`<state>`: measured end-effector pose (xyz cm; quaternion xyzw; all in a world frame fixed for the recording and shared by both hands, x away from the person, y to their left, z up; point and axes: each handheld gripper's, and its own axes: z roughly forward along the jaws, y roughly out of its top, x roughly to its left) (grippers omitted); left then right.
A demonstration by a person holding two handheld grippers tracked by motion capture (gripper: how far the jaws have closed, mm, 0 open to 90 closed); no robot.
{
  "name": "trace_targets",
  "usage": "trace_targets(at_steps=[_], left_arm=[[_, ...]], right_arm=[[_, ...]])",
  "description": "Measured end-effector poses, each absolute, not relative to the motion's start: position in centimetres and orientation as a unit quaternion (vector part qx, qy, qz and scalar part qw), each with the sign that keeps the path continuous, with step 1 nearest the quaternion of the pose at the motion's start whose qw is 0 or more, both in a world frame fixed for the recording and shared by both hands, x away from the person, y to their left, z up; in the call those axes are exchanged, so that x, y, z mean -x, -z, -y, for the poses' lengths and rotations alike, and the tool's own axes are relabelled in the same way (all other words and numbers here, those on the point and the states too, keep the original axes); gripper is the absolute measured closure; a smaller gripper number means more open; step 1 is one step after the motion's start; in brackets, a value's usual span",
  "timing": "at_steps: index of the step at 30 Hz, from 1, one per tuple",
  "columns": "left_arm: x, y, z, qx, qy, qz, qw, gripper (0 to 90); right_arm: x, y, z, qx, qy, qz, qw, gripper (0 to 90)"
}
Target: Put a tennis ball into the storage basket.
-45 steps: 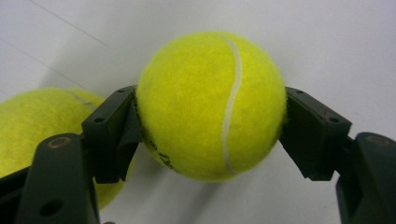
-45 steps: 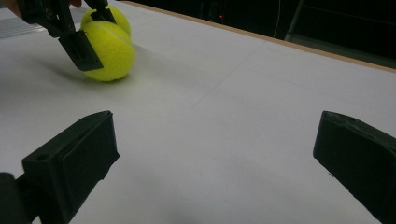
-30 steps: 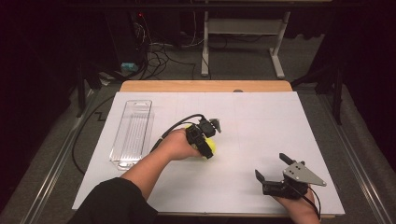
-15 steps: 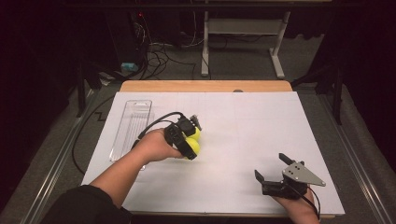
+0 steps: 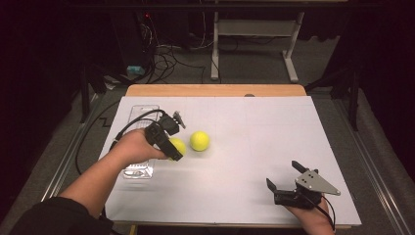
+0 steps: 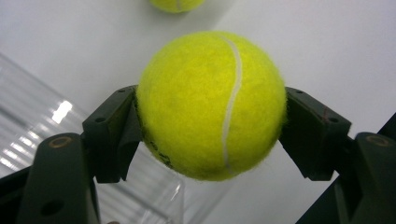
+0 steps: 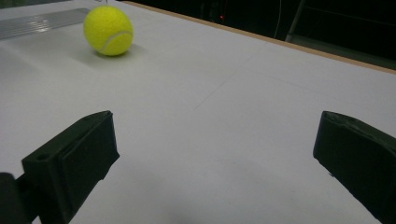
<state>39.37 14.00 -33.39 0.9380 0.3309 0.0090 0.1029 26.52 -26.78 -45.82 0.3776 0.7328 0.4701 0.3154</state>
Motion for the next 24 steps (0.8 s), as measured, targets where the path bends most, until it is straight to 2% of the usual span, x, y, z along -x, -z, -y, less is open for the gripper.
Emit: trace_targets(at_steps=[16, 24], left_arm=[[-41.7, 31.5, -21.1, -0.901, -0.020, -0.422, 0.100, 27.0], [-42.7, 31.3, -23.4, -0.885, -0.024, -0.455, 0.097, 27.0]], right_arm=[[-26.6, 45.9, 26.8, -0.375, -0.470, -0.734, 0.317, 0.0], [-26.6, 45.9, 26.9, -0.375, -0.470, -0.734, 0.317, 0.0]])
